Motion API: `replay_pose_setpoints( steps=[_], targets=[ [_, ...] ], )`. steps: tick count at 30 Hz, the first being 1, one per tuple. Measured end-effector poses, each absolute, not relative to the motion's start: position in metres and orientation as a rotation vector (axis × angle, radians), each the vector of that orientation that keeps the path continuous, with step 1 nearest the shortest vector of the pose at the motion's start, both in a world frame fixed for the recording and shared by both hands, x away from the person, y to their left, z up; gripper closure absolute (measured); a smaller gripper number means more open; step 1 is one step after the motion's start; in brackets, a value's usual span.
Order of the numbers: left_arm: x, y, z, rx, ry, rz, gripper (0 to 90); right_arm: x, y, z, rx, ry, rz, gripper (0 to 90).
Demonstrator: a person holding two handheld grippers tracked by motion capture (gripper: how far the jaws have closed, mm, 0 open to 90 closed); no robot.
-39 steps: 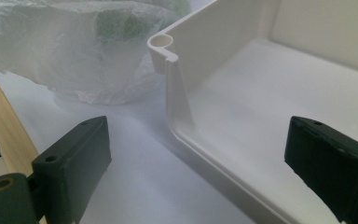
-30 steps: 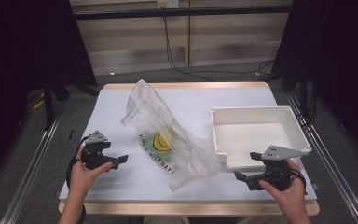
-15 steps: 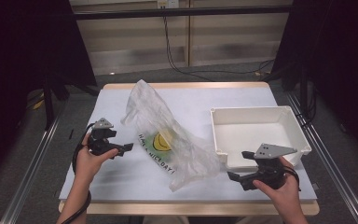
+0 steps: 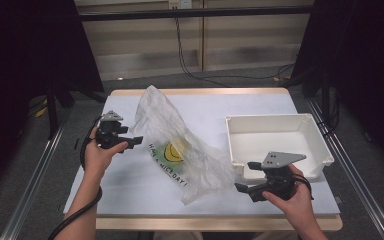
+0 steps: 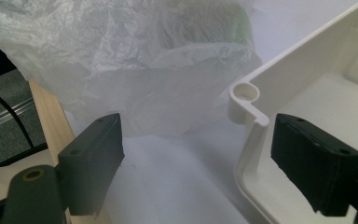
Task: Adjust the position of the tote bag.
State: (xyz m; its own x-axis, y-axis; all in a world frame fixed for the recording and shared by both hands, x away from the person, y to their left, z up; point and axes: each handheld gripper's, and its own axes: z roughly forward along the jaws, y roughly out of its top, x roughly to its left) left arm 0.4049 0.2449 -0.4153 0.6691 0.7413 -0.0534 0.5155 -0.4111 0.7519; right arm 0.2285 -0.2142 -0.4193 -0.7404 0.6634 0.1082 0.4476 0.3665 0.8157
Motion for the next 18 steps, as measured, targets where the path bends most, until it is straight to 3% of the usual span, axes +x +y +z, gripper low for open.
replay_pose_setpoints(
  steps=[1, 2, 4, 7, 12, 18],
  targets=[
    [0.407, 0.244, -0.416, 2.104, 0.980, 0.363, 32.9, 0.229, -0.211, -0.417, 0.976, 2.402, 1.310, 18.8],
    [0.408, 0.242, -0.417, 2.099, 0.998, 0.364, 35.2, 0.229, -0.209, -0.417, 0.967, 2.405, 1.311, 20.3],
    [0.408, 0.242, -0.417, 2.108, 0.990, 0.320, 51.2, 0.229, -0.207, -0.416, 0.956, 2.414, 1.310, 21.9],
    [0.407, 0.239, -0.417, 2.130, 1.004, 0.306, 63.9, 0.229, -0.202, -0.414, 0.917, 2.444, 1.324, 24.7],
    [0.405, 0.236, -0.415, 2.150, 0.978, 0.286, 75.4, 0.227, -0.199, -0.413, 0.886, 2.481, 1.314, 23.5],
    [0.403, 0.232, -0.413, 2.146, 0.971, 0.259, 78.8, 0.224, -0.194, -0.412, 0.855, 2.503, 1.299, 21.5]
  ],
)
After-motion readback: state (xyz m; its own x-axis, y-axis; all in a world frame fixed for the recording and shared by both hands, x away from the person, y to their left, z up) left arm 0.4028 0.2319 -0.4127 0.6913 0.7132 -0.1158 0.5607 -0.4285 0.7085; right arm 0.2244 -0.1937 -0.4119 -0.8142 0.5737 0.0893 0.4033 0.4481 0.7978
